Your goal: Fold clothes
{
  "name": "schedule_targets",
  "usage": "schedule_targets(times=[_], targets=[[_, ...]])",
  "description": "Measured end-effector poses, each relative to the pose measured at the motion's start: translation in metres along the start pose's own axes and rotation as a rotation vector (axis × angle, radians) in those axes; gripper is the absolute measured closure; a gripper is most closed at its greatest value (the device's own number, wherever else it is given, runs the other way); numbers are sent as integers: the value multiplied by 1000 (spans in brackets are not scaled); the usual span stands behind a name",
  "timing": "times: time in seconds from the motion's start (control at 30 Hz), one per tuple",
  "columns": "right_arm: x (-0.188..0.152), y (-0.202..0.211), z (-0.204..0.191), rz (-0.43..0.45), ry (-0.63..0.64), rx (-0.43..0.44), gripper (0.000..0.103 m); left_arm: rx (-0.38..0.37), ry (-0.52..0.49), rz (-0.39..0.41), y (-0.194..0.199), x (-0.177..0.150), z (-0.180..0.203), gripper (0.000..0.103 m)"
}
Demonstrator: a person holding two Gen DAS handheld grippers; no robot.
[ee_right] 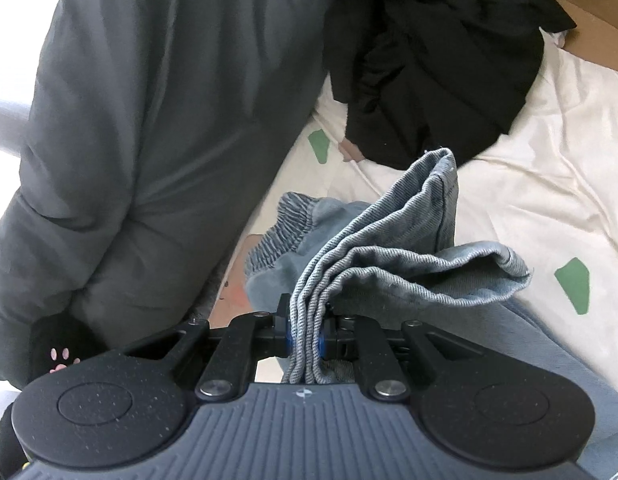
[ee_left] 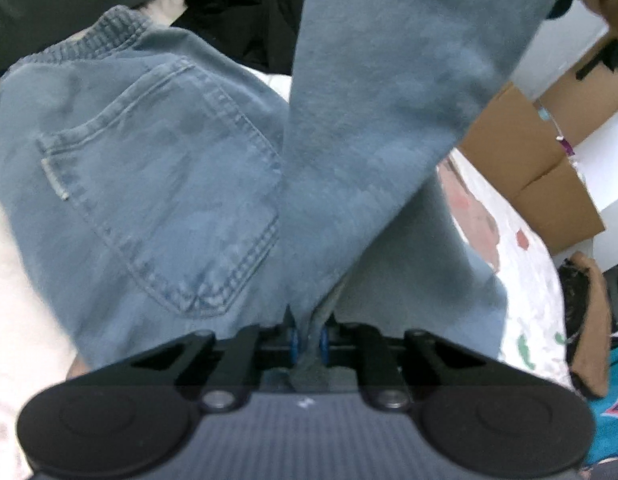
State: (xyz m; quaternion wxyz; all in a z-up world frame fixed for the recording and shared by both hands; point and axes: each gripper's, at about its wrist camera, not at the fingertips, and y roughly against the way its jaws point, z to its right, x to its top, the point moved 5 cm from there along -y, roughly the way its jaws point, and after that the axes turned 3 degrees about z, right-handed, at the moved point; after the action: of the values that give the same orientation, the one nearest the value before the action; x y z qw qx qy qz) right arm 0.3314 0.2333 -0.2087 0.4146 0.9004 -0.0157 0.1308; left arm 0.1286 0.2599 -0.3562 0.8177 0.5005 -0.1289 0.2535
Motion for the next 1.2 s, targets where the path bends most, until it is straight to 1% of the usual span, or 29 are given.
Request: schedule_targets(times=[0.13, 0.27, 0.33, 0.4, 0.5, 0.57, 0.6, 0.67, 0.7, 0.83, 0.9, 0.97, 1.07, 1.13, 1.2], targets=[[-5, -10, -7, -10, 9, 9, 92, 0, 30, -31, 17, -5, -2, 94], [-5, -20, -10, -13, -4, 17, 92, -5, 63, -43, 32, -4, -6, 94], [-5, -25, -12, -9, -2, 16, 92, 14, 69, -43, 34, -3, -12, 94], [-3, -31, -12, -4, -3, 9, 90, 42, 72, -44, 34, -1, -20, 94], [0, -44, -10, -10, -14, 5, 88, 91, 57, -64, 25, 1, -34, 92], [2, -54, -8, -17, -14, 6, 87, 125, 35, -61, 22, 2, -37, 83], [3, -59, -8, -18, -21, 10, 86, 140, 26, -59, 21, 2, -38, 80], [6, -66, -8, -21, -38, 26, 84, 154, 29, -49, 22, 3, -42, 70], [8, -69, -9, -23, -38, 35, 82, 166, 34, -40, 24, 4, -45, 68], [13, -72, -15, -26, -15, 37, 80, 206, 45, 8, 35, 13, -51, 54], [16, -67, -17, -10, -4, 49, 74, 223, 47, 33, 40, 19, -53, 51], [20, -61, -15, 13, 5, 54, 71, 239, 50, 59, 46, 28, -55, 47], [26, -52, -6, 38, -7, 50, 71, 238, 52, 94, 51, 41, -56, 44], [28, -46, 3, 57, -22, 40, 71, 231, 35, 109, 38, 54, -47, 44], [28, -40, 11, 74, -21, 27, 71, 228, 17, 124, 35, 65, -44, 44]])
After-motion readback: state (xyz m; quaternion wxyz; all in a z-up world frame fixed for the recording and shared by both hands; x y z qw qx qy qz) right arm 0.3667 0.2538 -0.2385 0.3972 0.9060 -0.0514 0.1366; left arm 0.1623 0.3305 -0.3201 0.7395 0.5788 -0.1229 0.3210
